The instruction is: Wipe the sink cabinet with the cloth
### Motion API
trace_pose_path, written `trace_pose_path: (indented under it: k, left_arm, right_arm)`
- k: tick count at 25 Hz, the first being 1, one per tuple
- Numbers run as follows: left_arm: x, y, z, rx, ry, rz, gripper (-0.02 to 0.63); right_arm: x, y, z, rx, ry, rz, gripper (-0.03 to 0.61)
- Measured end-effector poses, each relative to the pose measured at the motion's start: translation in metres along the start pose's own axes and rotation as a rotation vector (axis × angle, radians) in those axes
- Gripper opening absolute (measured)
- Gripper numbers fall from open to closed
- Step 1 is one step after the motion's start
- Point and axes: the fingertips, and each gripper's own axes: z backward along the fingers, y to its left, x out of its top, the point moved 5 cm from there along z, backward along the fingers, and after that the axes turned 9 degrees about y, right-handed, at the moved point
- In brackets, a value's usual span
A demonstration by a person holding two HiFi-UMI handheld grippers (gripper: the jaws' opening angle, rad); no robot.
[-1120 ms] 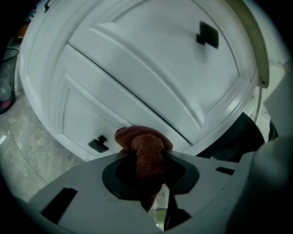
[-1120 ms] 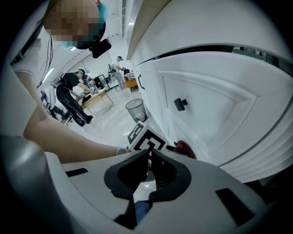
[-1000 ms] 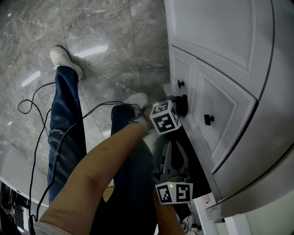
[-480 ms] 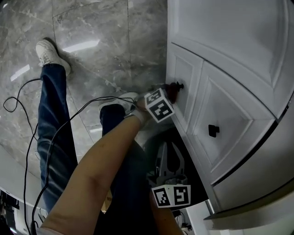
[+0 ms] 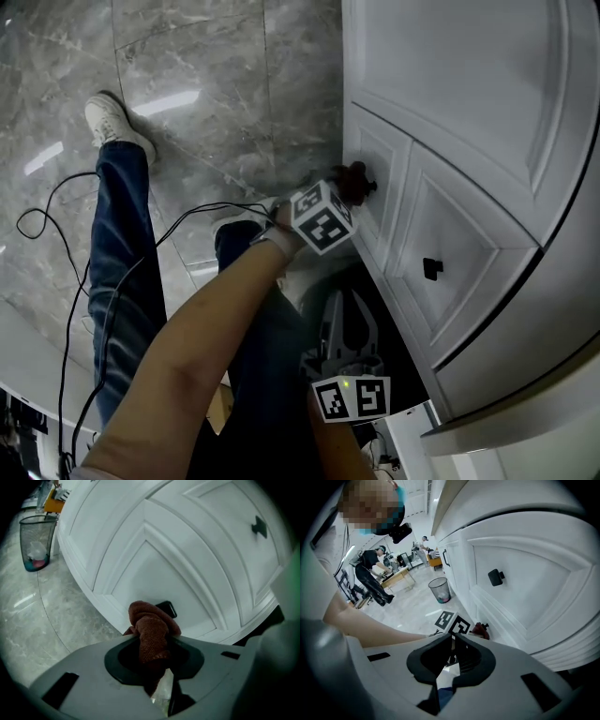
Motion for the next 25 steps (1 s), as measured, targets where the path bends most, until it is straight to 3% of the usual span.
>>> trace_pose_path:
  k: [13,20,25]
  left_arm:
    - [0.019,-0.019,0.025,-0.013,0.020,-0.089,0.103]
    - [0.037,-0.027,0.060,-0.062,-0.060,-0.085,0.103]
    - [0.036,-0.022,0.101,-0.038,-0.066,-0.116,0.104]
  right_arm:
    - [0.003,0.008,0.001,-0.013,-0.005,-0.023,0.035]
    - [0.019,0.012,0.011,-0.029,-0.035,-0.048,0.035]
    - [0.033,0.024,0.022,-0.023,-0.063,-0.047,0.035]
